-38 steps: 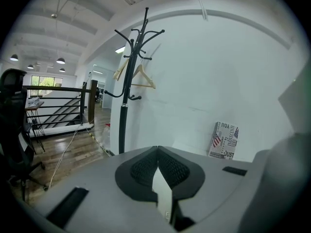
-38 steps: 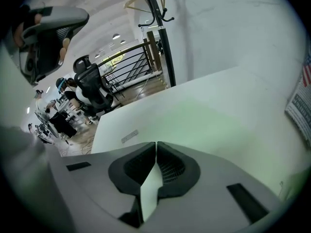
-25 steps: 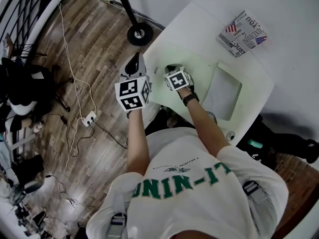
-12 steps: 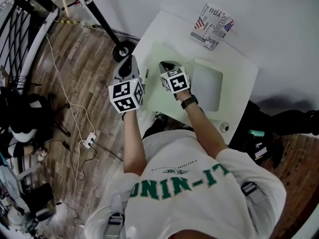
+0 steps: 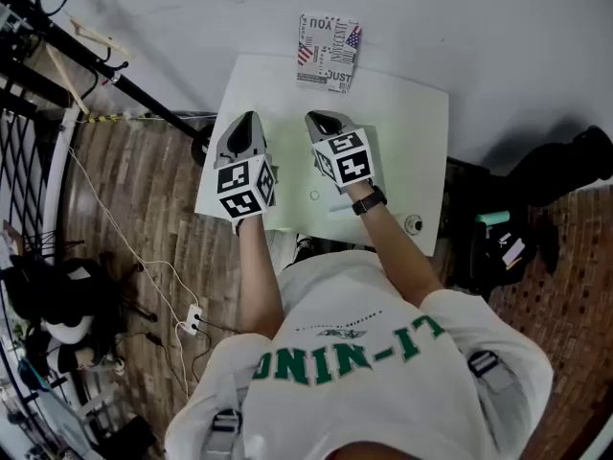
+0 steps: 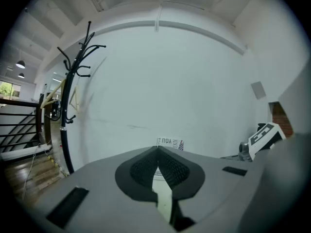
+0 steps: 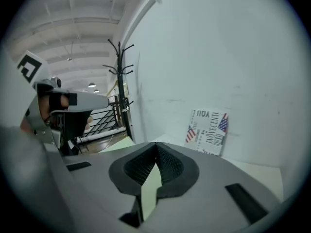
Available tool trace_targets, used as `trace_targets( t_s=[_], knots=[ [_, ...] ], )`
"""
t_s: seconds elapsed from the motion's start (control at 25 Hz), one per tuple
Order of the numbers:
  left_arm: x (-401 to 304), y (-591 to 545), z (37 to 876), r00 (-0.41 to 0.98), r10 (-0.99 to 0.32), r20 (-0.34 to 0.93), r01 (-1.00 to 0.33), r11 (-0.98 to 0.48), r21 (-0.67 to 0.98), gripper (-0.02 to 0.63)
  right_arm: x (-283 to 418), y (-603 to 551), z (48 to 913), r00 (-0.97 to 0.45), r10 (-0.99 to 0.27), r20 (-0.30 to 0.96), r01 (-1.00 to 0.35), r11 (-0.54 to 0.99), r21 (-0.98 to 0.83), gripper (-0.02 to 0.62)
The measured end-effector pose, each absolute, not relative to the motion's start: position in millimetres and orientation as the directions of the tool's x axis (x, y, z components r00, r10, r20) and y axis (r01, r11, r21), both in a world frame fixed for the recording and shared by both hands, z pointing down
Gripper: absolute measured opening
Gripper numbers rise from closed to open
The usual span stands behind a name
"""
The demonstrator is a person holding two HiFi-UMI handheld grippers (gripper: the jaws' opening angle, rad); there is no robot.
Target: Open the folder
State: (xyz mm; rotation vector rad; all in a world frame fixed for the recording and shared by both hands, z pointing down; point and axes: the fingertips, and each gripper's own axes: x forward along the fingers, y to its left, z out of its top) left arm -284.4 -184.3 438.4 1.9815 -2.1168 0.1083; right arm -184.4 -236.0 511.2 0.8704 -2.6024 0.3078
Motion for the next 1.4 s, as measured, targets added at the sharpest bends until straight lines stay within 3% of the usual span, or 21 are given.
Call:
trace_targets(
  t_s=[0.4,0.8,1.4],
  knots=[
    [-177,-231,412,0.114,-0.975,0.191,-0.992,-0.1,0.079,0.014,-60,-271,446,-0.641,-0.713,0.284,-0.756,0.651,-0.073,0.016],
    [-118,-252,395,0.202,-0.966,0.162,-0.979,-0.198,0.044,0.014,20,-285,411,-0.543,-0.811,0.218,-0.835,0.548,-0.042,0.015],
    [-97,-272,388,0.215,-0.965,0.148,-0.977,-0.214,0.022,0.014,58,-303,385,-0.515,-0.843,0.155,-0.855,0.519,-0.02,0.015]
  ],
)
